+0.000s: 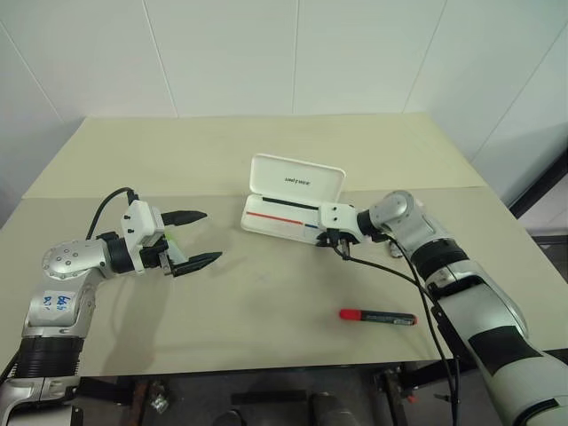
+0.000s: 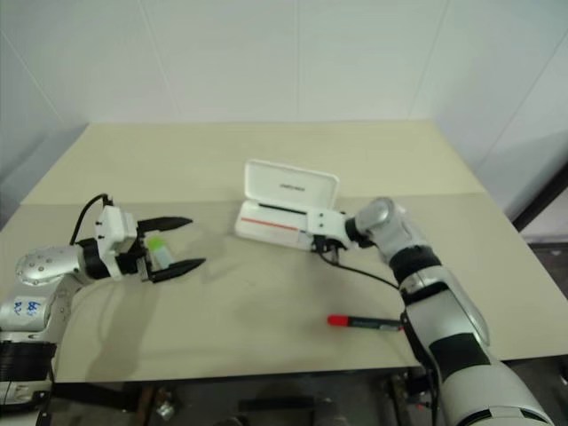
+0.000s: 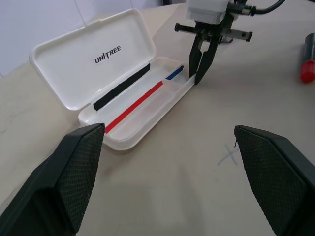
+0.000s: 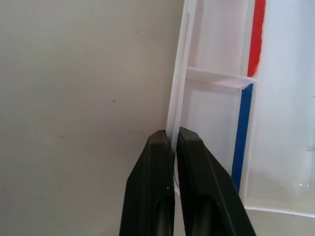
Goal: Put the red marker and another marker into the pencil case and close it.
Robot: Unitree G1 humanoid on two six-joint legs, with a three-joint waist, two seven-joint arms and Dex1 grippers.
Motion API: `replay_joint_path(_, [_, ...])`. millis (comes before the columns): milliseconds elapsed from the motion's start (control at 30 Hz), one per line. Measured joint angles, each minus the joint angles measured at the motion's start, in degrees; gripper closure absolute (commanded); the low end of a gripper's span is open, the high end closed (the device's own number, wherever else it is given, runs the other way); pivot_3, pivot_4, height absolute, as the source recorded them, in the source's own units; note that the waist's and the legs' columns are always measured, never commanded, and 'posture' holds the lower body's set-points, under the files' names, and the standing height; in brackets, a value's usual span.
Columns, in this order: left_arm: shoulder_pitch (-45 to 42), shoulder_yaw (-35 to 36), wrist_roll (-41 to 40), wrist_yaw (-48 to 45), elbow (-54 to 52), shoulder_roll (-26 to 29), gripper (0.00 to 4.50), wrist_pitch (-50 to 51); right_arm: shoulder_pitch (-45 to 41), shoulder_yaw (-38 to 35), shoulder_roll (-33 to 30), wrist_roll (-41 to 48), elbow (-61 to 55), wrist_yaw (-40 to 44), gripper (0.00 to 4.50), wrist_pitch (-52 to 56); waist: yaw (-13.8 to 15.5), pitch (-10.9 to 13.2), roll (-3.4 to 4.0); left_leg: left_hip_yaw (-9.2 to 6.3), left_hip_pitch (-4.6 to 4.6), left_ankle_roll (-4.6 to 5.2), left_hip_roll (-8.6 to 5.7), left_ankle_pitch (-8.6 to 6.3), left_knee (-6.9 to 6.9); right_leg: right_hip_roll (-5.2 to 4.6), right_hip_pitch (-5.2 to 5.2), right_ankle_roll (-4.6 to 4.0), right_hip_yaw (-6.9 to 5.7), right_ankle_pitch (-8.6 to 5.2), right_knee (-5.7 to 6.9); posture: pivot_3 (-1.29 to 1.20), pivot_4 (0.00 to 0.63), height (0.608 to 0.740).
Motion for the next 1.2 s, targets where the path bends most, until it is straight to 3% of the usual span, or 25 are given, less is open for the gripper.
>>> replay_joint_path(233, [3.7,2.2,-0.4,-1.4,-0.6,2.5,0.00,0.3,9.6,-0.3,-5.3,3.6,-21.6,8.6,4.48,10.1,0.1,0.0,0.02,-0.02,-0.11,-0.13,0.06,-0.14,-0.11,0.00,-0.14,-0.07,-0.05,-0.18,-0.02,0.00,0.150,0.740])
replay_joint_path(500, [6.9,3.7,-0.8,-1.4,-2.9,3.1,0.00,1.5,17.2,-0.2,-8.9,5.1,-38.3,11.2,4.48,20.3,0.4,0.0,0.03,0.00,-0.08,-0.13,0.05,-0.13,-0.07,0.00,-0.12,-0.09,-0.05,-0.20,0.02,0.00,0.150,0.740])
replay_joint_path(833, [8.4,4.5,-1.5,-0.9,-4.6,3.1,0.00,2.7,21.5,0.6,-13.9,5.7,-48.3,11.4,4.48,26.9,1.5,0.0,0.03,0.02,-0.08,-0.13,0.05,-0.13,-0.07,0.00,-0.12,-0.12,-0.06,-0.21,-0.03,0.00,0.150,0.740])
replay_joint_path(1200, [8.3,4.1,-1.5,-0.7,-4.6,2.6,0.00,2.8,24.5,0.7,-15.4,6.3,-54.8,8.6,4.48,33.4,1.6,0.0,0.02,0.01,-0.09,-0.14,0.06,-0.14,-0.08,0.00,-0.11,-0.13,-0.09,-0.22,-0.07,0.00,0.150,0.740])
